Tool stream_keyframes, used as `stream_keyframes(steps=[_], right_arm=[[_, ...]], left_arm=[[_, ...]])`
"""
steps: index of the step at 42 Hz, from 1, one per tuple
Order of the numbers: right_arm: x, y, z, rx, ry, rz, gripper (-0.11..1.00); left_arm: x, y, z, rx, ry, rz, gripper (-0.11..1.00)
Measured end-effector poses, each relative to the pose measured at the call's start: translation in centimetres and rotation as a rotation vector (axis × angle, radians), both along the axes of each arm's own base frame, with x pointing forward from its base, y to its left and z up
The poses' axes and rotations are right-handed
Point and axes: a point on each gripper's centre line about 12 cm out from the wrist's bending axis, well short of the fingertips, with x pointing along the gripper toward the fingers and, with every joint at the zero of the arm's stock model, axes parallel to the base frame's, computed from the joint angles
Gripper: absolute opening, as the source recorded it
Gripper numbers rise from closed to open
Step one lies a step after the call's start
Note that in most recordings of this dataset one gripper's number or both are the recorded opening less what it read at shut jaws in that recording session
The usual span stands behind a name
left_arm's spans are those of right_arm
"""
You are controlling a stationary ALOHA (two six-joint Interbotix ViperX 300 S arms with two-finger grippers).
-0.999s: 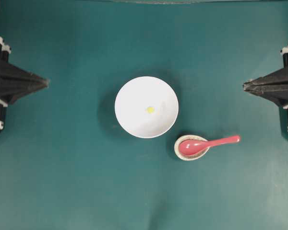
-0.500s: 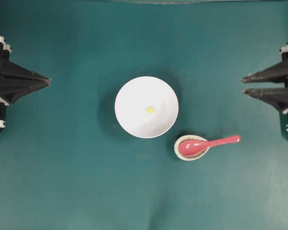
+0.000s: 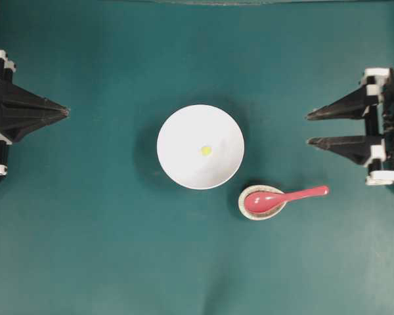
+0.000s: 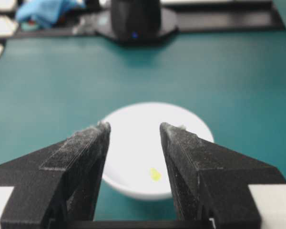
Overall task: Scoop the yellow hexagonal prism block from the bowl with a spoon using the right arm.
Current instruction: 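Move the right gripper left toward the red spoon handle, then lower the open right gripper around the red spoon handle and close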
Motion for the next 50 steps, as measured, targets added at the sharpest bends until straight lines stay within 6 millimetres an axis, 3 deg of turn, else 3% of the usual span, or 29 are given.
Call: stream_keyframes(steps=[16,39,50], right_arm=[[1.1,2.5,-4.3,0.045,0.036,0.078,0.52],[0.6,6.3,-12.2,0.089,0.136,0.082,0.52],[0.3,7.4,-14.4,0.057,0.165,0.094,0.52]], left_arm=[[0.0,0.0,-0.2,0.0,0.015,0.0,0.0],[0.0,0.0,-0.5,-0.001,0.041,0.0,0.0],[0.0,0.0,-0.5,-0.001,0.041,0.0,0.0]])
